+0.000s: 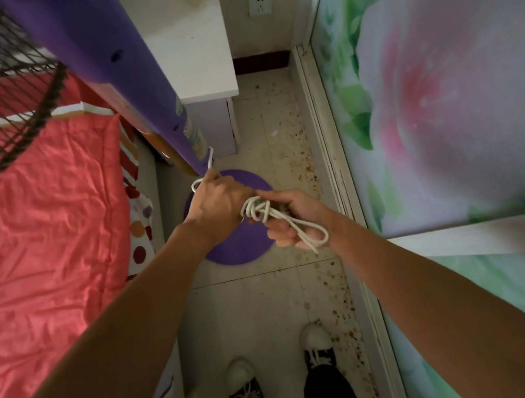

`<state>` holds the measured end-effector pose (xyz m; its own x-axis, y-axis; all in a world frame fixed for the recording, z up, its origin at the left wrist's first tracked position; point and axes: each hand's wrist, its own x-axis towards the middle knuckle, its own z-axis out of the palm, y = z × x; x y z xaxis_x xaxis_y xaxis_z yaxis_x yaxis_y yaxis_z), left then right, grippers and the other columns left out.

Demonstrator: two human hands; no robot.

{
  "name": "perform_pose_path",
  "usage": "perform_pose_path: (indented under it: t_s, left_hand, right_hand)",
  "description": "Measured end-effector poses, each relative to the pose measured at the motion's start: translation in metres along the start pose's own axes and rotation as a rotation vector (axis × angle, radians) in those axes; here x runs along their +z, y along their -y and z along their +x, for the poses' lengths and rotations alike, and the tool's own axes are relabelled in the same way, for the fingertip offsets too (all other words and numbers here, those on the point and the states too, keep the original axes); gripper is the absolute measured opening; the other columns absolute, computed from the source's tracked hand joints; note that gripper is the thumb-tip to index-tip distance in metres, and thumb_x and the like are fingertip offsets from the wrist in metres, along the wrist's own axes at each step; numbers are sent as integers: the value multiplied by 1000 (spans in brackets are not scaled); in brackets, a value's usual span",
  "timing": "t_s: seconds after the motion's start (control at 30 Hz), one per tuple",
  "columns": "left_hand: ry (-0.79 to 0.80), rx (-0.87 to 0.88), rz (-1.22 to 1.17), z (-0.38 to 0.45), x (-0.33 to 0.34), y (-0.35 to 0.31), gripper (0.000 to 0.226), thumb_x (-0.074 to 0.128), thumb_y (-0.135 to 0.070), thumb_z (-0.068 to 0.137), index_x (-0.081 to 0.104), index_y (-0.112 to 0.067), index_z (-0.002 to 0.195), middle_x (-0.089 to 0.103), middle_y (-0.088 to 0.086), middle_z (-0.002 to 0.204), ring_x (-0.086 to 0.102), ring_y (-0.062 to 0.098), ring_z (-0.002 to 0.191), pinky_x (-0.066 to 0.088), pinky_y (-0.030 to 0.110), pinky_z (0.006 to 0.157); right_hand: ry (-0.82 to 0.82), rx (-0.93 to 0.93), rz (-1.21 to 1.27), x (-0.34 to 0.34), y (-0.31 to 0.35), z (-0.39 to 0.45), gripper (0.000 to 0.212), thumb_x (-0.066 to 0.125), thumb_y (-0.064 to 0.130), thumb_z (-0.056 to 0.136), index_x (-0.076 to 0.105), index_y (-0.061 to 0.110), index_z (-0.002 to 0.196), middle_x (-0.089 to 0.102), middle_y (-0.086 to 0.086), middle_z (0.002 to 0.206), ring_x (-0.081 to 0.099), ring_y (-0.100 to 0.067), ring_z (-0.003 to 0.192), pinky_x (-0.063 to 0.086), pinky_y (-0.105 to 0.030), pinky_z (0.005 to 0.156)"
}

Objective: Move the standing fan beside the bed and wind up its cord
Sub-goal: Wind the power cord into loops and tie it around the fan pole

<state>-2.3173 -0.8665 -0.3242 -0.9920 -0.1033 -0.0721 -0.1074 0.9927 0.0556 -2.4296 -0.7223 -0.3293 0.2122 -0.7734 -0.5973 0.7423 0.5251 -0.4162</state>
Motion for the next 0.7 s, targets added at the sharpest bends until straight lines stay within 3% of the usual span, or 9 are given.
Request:
perform_pose_path:
  t_s: [0.07,0.13,0.23,0.33,0.43,0.5,0.57,0.63,0.7]
  left_hand:
    - [-9,9,33,0,4,1,11,72,-10,80,68,-14,70,70,5,67,66,29,68,47,41,80]
    - [86,35,82,-4,6,4,10,63,-17,90,70,-18,83,73,0,80,66,24,83,42,39,89]
    - [104,2,107,-14,5,11,11,65,-22,88,67,-22,99,70,-2,100,59,24,106,36,47,98]
    - [-106,-243,-47,-34,1,15,55,74,-11,68,61,-20,121,53,14,133,48,38,121,37,60,95]
    - [-174,-652,-463,-57,11,1,57,64,-14,76,50,-20,132,47,13,135,48,36,120,43,56,94]
    - [-27,-963,-1048,-58,15,-14,34,54,-18,94,52,-17,128,63,9,120,67,22,100,56,42,79]
    - [48,-1033,-1456,-57,24,-25,22,42,-23,104,62,-22,110,73,4,104,72,7,78,52,23,65]
    - [21,-1051,-1569,-52,32,-28,30,37,-32,105,66,-27,100,76,-1,98,73,8,82,49,28,76]
    - [-37,-1100,-1603,-49,39,-24,33,36,-36,104,68,-28,97,77,-4,94,71,14,93,46,36,85]
  right_hand:
    - [51,-5,38,0,-7,0,45,46,43,96,61,1,92,46,2,40,40,-7,32,29,-20,33]
    - [43,-3,3,4,-14,-1,44,46,43,99,63,3,92,50,0,45,44,-10,37,33,-21,37]
    - [-87,-25,-233,6,-16,-4,41,51,41,100,68,4,100,63,-6,66,58,-15,55,50,-26,53]
    - [-225,-74,-566,2,-19,-7,31,50,35,101,69,12,112,71,-3,83,67,-12,74,52,-29,74]
    - [-321,-95,-760,4,-25,-3,23,57,35,98,70,28,116,73,4,101,69,-9,95,51,-34,94]
    - [-364,-158,-875,6,-29,3,23,63,33,95,69,26,117,72,2,107,67,-12,100,51,-34,95]
    - [-434,-220,-1020,8,-34,13,21,65,32,94,67,21,111,71,2,99,67,-12,92,53,-33,85]
    - [-508,-282,-1127,10,-38,24,8,63,29,95,63,23,101,67,11,86,61,-4,78,46,-26,71]
    - [-550,-332,-1142,11,-41,37,12,62,23,95,67,16,103,70,6,91,63,-9,82,49,-28,71]
